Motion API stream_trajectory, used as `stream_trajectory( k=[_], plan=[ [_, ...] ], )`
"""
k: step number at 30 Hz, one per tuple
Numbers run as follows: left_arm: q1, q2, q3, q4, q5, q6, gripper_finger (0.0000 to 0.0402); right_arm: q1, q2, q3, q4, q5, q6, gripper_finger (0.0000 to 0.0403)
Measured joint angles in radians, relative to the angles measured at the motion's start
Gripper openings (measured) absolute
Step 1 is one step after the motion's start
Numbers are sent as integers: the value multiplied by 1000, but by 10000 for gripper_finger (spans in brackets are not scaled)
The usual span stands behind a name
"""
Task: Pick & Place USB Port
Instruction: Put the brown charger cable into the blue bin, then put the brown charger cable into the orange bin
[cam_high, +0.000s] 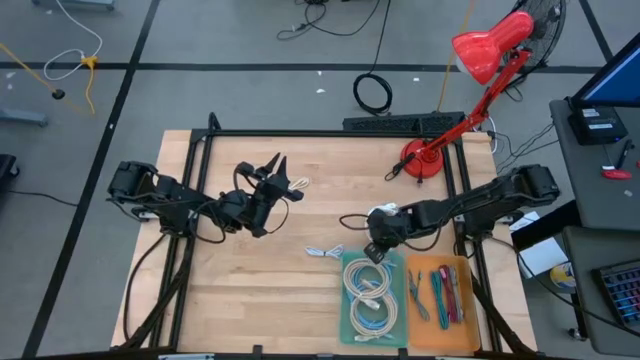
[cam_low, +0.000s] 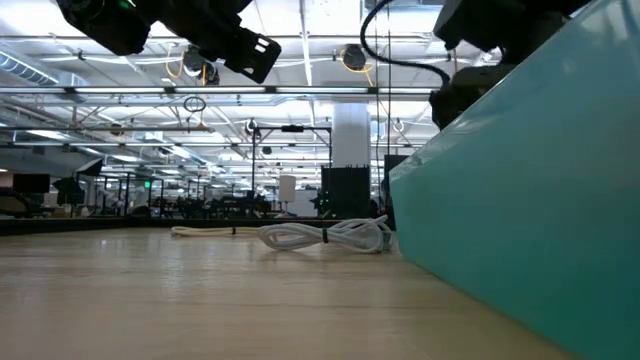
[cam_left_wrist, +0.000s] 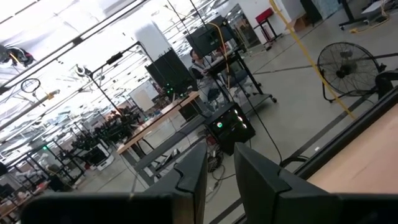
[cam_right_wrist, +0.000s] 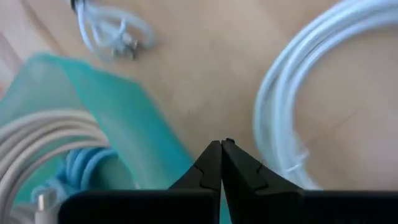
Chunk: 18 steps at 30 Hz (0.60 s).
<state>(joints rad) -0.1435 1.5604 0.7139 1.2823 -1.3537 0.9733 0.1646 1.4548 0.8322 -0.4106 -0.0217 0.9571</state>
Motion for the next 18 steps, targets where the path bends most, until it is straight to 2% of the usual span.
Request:
stream_trajectory(
  k=[9,18],
  plan=[
    [9,0,0,0,-20,16,85,-58,-150,10,13,288,-145,0],
    [85,0,0,-24,-129,53,85,-137,-240,10,0,398,-295,0]
  ],
)
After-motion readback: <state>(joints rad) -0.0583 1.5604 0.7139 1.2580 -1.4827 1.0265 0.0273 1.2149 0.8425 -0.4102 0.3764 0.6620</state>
